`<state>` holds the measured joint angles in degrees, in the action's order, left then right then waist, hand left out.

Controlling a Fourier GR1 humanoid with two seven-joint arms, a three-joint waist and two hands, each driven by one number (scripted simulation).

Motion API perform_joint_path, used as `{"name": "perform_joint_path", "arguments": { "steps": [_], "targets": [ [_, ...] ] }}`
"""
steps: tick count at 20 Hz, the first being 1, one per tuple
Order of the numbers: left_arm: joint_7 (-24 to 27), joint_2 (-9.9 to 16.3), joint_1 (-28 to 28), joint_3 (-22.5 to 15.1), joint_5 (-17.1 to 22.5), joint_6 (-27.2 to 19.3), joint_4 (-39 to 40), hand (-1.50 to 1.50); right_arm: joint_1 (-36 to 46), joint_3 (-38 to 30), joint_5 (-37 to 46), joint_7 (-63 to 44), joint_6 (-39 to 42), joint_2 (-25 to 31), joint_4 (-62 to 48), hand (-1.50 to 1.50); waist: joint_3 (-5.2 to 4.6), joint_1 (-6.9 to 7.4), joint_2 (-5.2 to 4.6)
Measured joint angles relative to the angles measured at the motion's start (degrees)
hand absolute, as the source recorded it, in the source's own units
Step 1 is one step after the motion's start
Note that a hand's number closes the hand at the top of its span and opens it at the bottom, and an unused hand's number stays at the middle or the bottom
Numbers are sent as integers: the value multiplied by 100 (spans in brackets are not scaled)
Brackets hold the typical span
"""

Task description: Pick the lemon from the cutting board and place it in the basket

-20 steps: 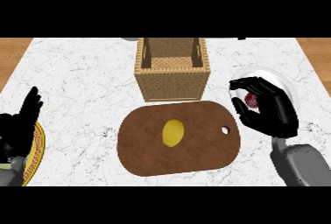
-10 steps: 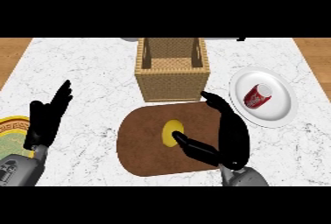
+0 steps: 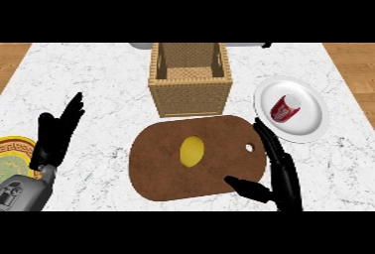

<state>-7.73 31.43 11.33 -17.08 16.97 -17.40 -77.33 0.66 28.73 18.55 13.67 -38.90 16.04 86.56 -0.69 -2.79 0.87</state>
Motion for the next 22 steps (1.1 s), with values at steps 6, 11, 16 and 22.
{"name": "perform_joint_path", "arguments": {
  "steps": [6,11,16,22],
  "targets": [
    [-34,-66,82,-12,-38,-9,28,0,-160,607,584,-1824,1256,914,999,-150,2,45,-8],
    [-85,-103,137,13,-46,56,41,0,-95,946,914,-3722,2231,1247,2557,-150,26,111,-24],
    [-180,-239,201,78,-187,138,-9,0,-133,1114,1415,-5215,2802,1114,3732,-150,52,197,-55],
    [-162,-460,234,230,-463,326,93,0,1,1253,2297,-5948,2969,448,3833,-150,63,247,-74]
  ]
}}
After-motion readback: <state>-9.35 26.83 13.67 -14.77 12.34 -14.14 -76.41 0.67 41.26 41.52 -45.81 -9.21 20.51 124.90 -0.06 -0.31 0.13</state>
